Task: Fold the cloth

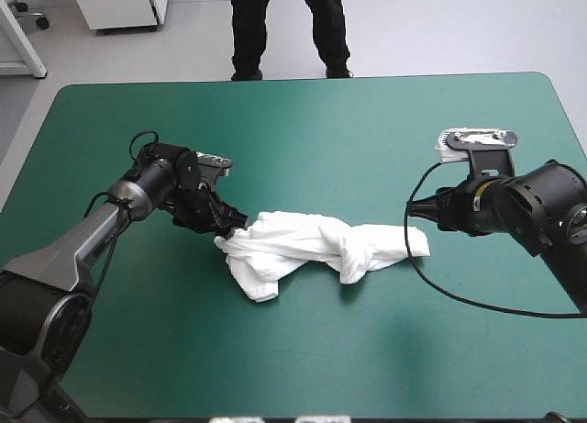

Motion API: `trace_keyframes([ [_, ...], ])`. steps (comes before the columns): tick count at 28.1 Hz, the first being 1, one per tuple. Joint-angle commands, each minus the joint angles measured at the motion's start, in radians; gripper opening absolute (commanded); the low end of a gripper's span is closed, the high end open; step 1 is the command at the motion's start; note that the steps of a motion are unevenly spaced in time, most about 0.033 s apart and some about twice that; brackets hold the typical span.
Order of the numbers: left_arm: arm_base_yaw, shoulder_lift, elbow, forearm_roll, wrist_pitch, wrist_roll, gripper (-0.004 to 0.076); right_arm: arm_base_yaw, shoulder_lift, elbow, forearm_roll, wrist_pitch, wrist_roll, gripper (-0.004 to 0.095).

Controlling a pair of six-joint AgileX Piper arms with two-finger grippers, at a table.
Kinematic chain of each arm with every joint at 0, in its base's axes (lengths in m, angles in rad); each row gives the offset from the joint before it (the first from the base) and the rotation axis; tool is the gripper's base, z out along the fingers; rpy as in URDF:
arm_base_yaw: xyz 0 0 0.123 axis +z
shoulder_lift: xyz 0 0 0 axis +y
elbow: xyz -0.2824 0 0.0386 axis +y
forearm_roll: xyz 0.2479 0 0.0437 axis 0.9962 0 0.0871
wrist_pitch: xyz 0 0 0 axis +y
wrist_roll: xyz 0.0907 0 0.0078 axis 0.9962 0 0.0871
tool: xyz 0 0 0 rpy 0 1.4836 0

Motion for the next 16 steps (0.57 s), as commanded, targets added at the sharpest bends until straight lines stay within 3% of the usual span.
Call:
trace_keyframes([
  [1, -0.001, -0.001, -0.023, -0.03, -0.015, 0.001, 0.0454, -0.007, -0.017, -0.031, -0.026, -0.046, -0.007, 0.0418],
  [4, -0.001, 0.031, -0.015, -0.074, -0.013, 0.011, 0.0447, -0.007, -0.017, -0.031, -0.026, -0.046, -0.007, 0.0418],
  [7, -0.003, 0.052, -0.014, -0.138, -0.013, 0.061, 0.0386, -0.007, -0.015, -0.031, -0.028, -0.046, -0.007, 0.0418],
  [10, -0.003, 0.066, -0.011, -0.169, -0.019, 0.078, 0.0256, -0.007, -0.01, -0.031, -0.028, -0.043, -0.007, 0.0418],
  [13, -0.003, 0.066, 0.002, -0.167, -0.025, 0.08, 0.0026, -0.007, 0.004, -0.031, -0.018, -0.033, -0.007, 0.0416],
  [16, -0.003, 0.066, 0.004, -0.164, -0.025, 0.096, -0.0009, -0.007, 0.038, -0.03, 0.029, -0.018, -0.028, 0.0418],
])
